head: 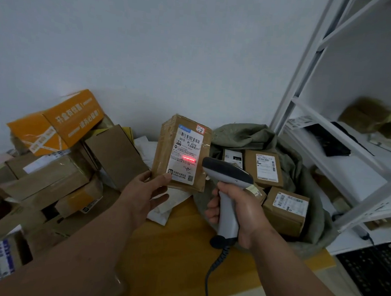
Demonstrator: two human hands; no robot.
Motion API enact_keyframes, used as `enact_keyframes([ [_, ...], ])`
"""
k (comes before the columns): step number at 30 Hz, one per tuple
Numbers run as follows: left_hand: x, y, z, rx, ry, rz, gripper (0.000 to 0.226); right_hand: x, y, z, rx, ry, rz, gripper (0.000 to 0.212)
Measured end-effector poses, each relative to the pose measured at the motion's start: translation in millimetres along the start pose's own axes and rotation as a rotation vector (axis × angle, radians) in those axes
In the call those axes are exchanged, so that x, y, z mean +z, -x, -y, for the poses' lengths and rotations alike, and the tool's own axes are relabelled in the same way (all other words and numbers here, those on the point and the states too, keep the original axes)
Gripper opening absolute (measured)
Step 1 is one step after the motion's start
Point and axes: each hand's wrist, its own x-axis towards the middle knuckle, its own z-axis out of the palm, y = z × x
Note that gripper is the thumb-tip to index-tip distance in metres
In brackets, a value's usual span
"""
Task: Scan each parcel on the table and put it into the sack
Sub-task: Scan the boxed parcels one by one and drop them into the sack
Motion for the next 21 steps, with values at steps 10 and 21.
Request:
enact_keyframes([
  [10, -5, -6, -6, 0.015, -0.014, 0.028, 0.092, 7, -4, 0, -0.056, -0.004, -0.071, 0.026],
  [21, 55, -16, -22, -0.098, -0.361, 0.086, 0.055, -20, -15, 12, -0.138, -0.125, -0.35, 0.013],
])
